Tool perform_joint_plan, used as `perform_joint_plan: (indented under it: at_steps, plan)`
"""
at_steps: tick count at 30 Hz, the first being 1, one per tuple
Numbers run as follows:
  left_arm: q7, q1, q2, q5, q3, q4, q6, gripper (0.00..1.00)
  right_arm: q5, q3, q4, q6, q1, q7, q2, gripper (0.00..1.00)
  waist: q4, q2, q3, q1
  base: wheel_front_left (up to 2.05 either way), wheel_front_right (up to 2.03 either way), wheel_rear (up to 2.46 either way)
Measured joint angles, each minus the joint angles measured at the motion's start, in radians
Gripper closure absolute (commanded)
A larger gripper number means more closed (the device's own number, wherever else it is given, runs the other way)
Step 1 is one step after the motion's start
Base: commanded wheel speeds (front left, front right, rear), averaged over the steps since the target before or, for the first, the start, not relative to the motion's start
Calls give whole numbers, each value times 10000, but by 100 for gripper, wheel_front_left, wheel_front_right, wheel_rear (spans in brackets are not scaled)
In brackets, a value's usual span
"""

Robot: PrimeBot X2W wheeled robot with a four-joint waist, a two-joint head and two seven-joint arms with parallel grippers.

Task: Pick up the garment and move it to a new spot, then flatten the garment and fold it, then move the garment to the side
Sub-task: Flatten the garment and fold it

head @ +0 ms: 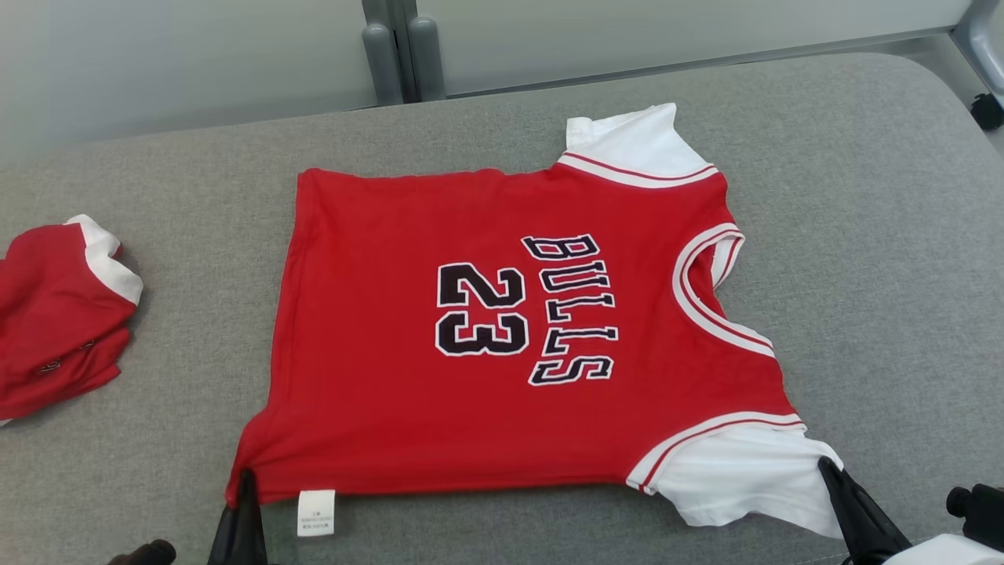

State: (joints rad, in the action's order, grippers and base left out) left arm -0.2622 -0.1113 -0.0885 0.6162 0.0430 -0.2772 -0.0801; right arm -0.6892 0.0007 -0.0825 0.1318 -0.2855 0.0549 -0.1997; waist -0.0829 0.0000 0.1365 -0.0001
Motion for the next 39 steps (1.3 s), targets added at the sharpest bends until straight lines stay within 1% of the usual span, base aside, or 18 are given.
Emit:
perform_joint_plan:
  at_steps: [5, 9, 12, 17, 23, 29, 34, 35, 36, 37, 38, 39]
  plan:
    - [0, -118, 104, -270, 232, -17, -40, 100, 203, -408, -382, 0, -164, 543, 512, 100, 88, 0, -47, 0, 0, 0, 0]
    - [0, 23, 113, -458, 301, 69, -52, 100, 244, -504, -491, -2, -54, 775, 761, 100, 187, 0, -80, 0, 0, 0, 0]
    - [59, 291, 65, -535, 443, -44, -77, 100, 247, -533, -485, -2, 279, 943, 830, 100, 228, 0, -84, 0, 0, 0, 0]
    - [261, 687, -82, -575, 594, -201, -127, 100, 290, -512, -251, -2, 1065, 1164, 765, 100, 195, 0, -16, 0, 0, 0, 0]
    - [504, 1379, -219, -644, 846, -408, -180, 100, 213, -554, 568, -4, 2340, 1394, 577, 100, 217, 0, 91, 0, 0, 0, 0]
    - [867, 2361, -472, -715, 1045, -832, -257, 100, 117, -374, 1918, -4, 3939, 1684, 270, 100, 231, 0, 286, 0, 0, 0, 0]
    - [1028, 3151, -614, -721, 1139, -1223, -299, 100, 42, -71, 3227, -4, 5279, 1710, 198, 100, 202, 0, 482, 1, 0, 0, 0]
    - [1028, 3315, -629, -719, 1143, -1308, -316, 96, 42, 8, 3522, -4, 5565, 1676, 180, 100, 189, 0, 521, 1, 0, 0, 0]
    - [1030, 3473, -658, -721, 1175, -1432, -332, 75, 40, 90, 3827, -4, 5839, 1588, 173, 100, 174, 0, 557, 1, 0, 0, 0]
    - [1028, 3573, -677, -721, 1193, -1521, -334, 57, 25, 111, 4080, -4, 6041, 1513, 178, 100, 161, 0, 583, 1, 0, 0, 0]
    - [997, 3705, -690, -721, 1202, -1636, -339, 4, -46, 109, 4406, -4, 6280, 1375, 194, 69, 145, 0, 613, 1, 0, 0, 0]
    - [957, 3856, -715, -759, 1243, -1781, -341, 0, -56, 127, 4704, -4, 6500, 1187, 199, 14, 133, 0, 644, 1, 0, 0, 0]
